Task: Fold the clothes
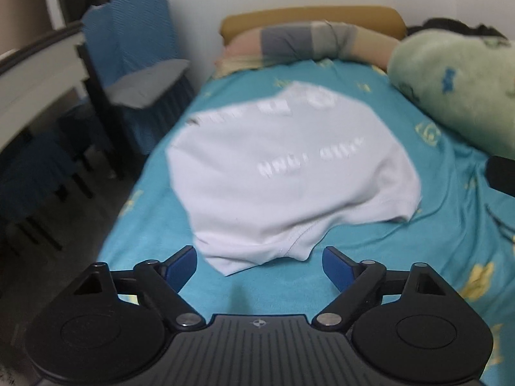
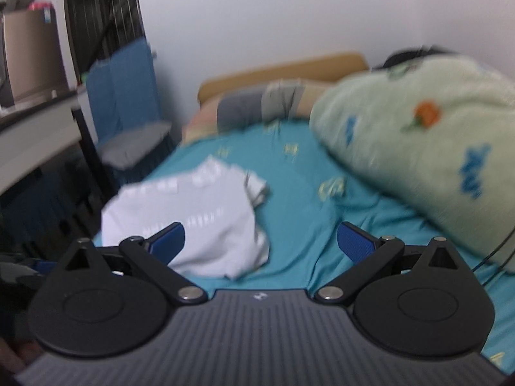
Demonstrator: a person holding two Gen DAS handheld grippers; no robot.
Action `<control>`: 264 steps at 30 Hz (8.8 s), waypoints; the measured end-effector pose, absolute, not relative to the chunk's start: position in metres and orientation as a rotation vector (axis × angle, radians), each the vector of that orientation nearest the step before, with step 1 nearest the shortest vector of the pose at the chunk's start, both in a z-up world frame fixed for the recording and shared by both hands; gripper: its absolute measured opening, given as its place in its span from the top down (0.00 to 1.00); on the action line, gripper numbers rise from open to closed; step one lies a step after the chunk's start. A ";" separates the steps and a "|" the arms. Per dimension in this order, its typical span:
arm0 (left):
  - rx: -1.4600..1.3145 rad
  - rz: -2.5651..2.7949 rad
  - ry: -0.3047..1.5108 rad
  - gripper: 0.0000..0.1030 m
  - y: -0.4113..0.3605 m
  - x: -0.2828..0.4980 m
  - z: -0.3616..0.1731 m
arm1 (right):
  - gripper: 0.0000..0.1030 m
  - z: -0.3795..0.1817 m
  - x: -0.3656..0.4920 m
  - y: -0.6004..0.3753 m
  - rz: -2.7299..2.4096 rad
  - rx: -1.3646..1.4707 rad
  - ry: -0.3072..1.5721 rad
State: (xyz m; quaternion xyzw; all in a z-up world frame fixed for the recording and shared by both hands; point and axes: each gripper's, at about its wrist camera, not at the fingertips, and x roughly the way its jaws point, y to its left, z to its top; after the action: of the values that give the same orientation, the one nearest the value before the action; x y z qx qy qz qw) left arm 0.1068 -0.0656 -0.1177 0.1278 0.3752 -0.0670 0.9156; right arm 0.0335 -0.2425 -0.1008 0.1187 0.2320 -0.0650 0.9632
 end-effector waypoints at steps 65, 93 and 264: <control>-0.095 -0.423 0.555 0.44 0.010 -0.004 -0.034 | 0.00 -0.015 -0.018 -0.215 -0.305 0.037 0.071; -0.218 -0.074 0.112 0.18 0.068 -0.073 0.141 | 0.00 0.104 -0.093 -0.221 -0.440 0.026 -0.125; -0.379 -0.259 0.705 0.98 0.052 0.303 -0.135 | 0.00 -0.133 0.097 -0.303 -0.167 0.547 0.519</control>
State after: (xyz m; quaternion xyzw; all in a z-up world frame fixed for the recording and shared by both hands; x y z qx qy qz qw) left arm 0.3033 0.0525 -0.1346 -0.1841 0.3421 -0.1255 0.9129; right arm 0.0969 -0.3026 -0.1333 0.2668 0.2529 -0.0816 0.9264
